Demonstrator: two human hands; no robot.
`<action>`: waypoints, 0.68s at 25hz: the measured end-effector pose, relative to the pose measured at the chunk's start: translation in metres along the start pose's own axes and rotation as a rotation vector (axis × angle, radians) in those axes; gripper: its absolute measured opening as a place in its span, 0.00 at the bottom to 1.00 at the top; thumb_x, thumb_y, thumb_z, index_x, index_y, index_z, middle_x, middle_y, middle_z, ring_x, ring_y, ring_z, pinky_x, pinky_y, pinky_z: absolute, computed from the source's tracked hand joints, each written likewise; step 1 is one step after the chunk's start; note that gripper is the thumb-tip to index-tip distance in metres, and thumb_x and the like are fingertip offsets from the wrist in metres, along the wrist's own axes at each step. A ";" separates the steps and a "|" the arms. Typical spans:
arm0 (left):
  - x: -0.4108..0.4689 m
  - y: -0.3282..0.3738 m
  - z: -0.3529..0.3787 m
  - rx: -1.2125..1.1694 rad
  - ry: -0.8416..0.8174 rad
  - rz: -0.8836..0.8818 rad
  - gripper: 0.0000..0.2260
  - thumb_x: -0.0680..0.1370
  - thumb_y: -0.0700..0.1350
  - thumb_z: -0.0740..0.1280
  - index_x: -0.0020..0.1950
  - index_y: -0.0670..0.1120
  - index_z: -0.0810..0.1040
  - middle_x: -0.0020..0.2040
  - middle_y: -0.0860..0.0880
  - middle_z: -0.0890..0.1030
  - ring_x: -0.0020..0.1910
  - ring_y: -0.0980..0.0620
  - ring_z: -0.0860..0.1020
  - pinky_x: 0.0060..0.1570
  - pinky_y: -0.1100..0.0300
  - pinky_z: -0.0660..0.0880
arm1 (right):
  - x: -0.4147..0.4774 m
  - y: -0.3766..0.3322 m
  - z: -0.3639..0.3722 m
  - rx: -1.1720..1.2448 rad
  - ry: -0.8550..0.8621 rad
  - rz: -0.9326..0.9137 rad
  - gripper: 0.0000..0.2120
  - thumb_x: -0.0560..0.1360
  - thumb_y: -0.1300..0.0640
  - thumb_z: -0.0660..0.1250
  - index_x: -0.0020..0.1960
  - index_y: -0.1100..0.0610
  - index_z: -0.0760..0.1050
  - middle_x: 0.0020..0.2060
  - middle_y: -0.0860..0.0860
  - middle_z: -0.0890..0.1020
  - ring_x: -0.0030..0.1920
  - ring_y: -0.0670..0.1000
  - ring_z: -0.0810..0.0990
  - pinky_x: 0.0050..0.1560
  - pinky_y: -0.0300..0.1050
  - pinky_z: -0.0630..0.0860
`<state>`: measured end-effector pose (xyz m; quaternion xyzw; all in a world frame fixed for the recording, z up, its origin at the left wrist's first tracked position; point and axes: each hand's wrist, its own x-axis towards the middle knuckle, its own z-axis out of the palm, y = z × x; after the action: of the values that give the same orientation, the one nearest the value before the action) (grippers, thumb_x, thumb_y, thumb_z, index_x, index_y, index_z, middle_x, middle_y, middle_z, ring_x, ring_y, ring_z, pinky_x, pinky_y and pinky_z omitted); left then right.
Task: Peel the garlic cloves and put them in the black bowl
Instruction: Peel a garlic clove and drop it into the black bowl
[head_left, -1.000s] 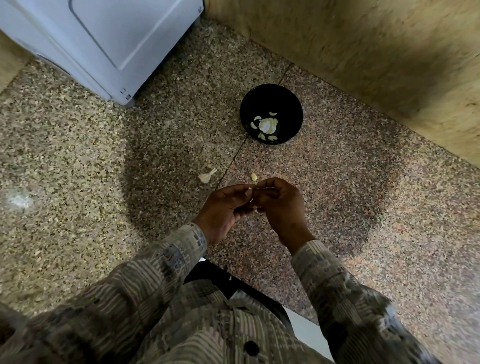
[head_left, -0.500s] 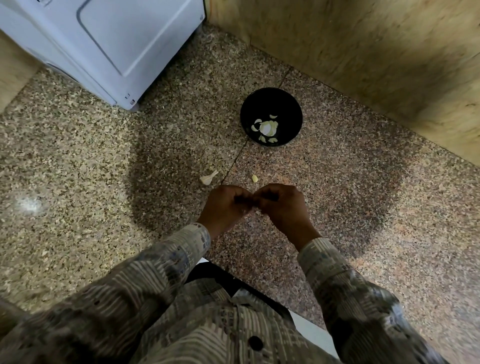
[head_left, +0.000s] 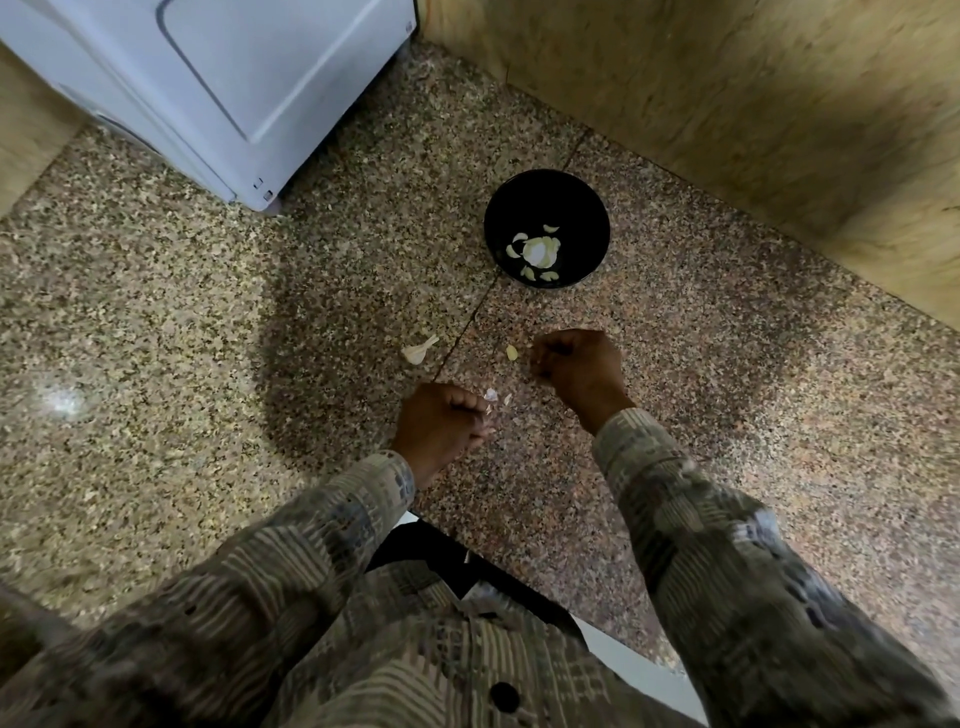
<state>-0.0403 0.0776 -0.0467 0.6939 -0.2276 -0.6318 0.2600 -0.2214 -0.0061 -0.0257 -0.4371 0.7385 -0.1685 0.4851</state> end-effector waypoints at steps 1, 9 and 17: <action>-0.001 0.000 0.000 -0.074 -0.011 -0.034 0.02 0.77 0.33 0.71 0.47 0.37 0.83 0.45 0.36 0.86 0.45 0.44 0.87 0.43 0.54 0.83 | -0.002 0.001 -0.003 -0.106 0.021 -0.054 0.05 0.78 0.58 0.73 0.49 0.52 0.87 0.41 0.47 0.88 0.42 0.48 0.86 0.52 0.44 0.82; -0.019 -0.005 0.007 -0.527 0.061 -0.198 0.09 0.83 0.37 0.65 0.54 0.32 0.80 0.50 0.36 0.85 0.48 0.41 0.86 0.47 0.51 0.84 | -0.043 0.040 0.016 -0.484 0.139 -0.372 0.12 0.77 0.68 0.64 0.53 0.57 0.82 0.51 0.52 0.79 0.50 0.52 0.78 0.43 0.36 0.74; -0.063 -0.052 0.013 -0.896 0.018 -0.109 0.14 0.85 0.42 0.62 0.63 0.33 0.78 0.59 0.38 0.84 0.61 0.42 0.83 0.66 0.48 0.75 | -0.059 0.048 0.027 -0.355 0.138 -0.473 0.11 0.79 0.63 0.67 0.60 0.58 0.82 0.55 0.55 0.81 0.51 0.53 0.80 0.48 0.39 0.74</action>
<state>-0.0600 0.1566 -0.0337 0.5291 0.1077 -0.6749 0.5030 -0.2130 0.0735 -0.0369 -0.6622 0.6654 -0.1744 0.2972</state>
